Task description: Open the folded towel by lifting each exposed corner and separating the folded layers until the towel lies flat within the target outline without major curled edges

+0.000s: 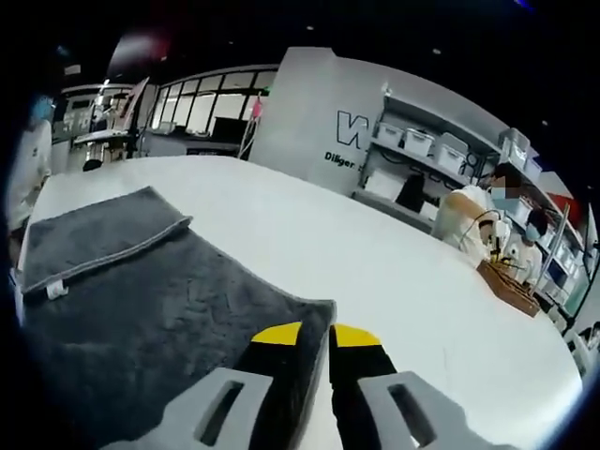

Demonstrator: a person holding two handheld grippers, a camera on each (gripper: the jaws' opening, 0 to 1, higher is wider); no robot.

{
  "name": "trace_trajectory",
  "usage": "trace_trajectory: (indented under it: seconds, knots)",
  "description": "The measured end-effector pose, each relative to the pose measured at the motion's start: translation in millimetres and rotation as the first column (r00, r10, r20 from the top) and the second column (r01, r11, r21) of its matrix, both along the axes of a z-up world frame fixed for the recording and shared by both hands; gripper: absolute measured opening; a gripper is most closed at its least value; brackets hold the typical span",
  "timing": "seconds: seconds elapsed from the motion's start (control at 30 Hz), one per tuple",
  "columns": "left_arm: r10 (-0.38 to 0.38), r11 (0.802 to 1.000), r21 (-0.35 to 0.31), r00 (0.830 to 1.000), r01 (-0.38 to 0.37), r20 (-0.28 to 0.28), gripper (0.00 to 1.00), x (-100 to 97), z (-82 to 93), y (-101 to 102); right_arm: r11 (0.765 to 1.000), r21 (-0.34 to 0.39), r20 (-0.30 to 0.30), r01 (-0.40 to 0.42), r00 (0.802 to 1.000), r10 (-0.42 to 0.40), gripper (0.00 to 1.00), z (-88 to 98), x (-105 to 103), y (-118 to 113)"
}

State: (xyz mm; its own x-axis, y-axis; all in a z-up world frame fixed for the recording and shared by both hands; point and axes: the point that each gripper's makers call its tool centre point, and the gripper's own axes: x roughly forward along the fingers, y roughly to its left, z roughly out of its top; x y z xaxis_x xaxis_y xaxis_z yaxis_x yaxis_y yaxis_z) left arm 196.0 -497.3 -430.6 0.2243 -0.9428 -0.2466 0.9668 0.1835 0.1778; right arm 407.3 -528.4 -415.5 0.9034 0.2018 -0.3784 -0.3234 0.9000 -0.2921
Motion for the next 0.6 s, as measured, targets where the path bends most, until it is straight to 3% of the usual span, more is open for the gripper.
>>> trace_trajectory:
  seconds: [0.6]
  knots:
    - [-0.040, 0.997, 0.061, 0.999, 0.042, -0.035, 0.00, -26.8, -39.6, -30.7, 1.000, 0.023, -0.028, -0.009, 1.000, 0.010, 0.03, -15.0, 15.6, 0.1]
